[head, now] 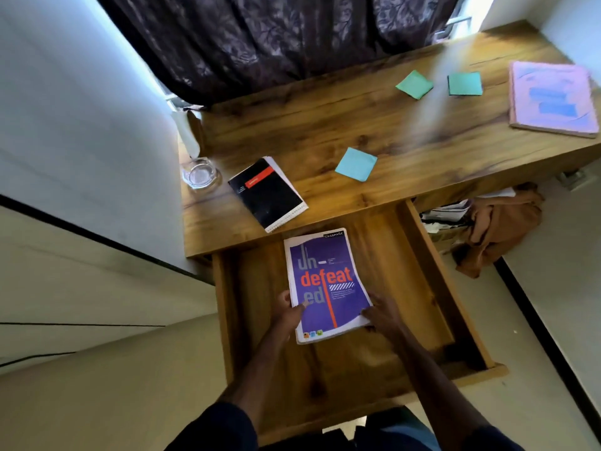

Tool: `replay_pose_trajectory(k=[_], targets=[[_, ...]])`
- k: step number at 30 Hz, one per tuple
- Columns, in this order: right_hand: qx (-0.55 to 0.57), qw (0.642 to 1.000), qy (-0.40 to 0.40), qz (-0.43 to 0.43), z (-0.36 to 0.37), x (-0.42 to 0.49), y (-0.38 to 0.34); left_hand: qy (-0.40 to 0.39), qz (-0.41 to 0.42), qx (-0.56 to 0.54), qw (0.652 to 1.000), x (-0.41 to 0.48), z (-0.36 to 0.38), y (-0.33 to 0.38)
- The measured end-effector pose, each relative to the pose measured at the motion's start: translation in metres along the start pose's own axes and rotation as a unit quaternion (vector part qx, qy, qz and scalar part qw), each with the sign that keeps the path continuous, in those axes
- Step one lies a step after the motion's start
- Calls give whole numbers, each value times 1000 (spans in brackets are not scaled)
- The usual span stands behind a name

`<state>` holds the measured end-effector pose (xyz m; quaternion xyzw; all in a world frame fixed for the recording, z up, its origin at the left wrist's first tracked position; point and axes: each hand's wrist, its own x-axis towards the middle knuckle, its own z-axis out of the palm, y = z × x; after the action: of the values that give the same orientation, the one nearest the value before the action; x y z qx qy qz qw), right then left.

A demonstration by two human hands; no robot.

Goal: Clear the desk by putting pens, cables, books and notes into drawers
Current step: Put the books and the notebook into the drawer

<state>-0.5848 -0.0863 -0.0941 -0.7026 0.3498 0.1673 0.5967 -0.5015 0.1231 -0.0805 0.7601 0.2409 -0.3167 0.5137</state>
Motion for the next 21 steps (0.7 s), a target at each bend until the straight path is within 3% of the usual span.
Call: replay_pose_trajectory(k=[4, 9, 12, 15, 18, 21], targets=[[-27, 999, -9, 23, 55, 0, 1, 29, -1, 70, 997, 14, -49, -24], [-22, 995, -30, -87, 120, -11, -7, 67, 25, 166, 984, 21, -97, -45], [-27, 997, -32, -67, 143, -21, -3, 43, 37, 223, 973, 22, -100, -48], [-115, 992, -33, -31, 153, -22, -16, 30, 73, 388, 918, 18, -97, -51], [-283, 958, -42, 37, 159, -17, -21, -10, 114, 504, 856, 16, -94, -57], [-366, 927, -58, 60, 168, -18, -22, -48, 119, 567, 814, 16, -95, -62]])
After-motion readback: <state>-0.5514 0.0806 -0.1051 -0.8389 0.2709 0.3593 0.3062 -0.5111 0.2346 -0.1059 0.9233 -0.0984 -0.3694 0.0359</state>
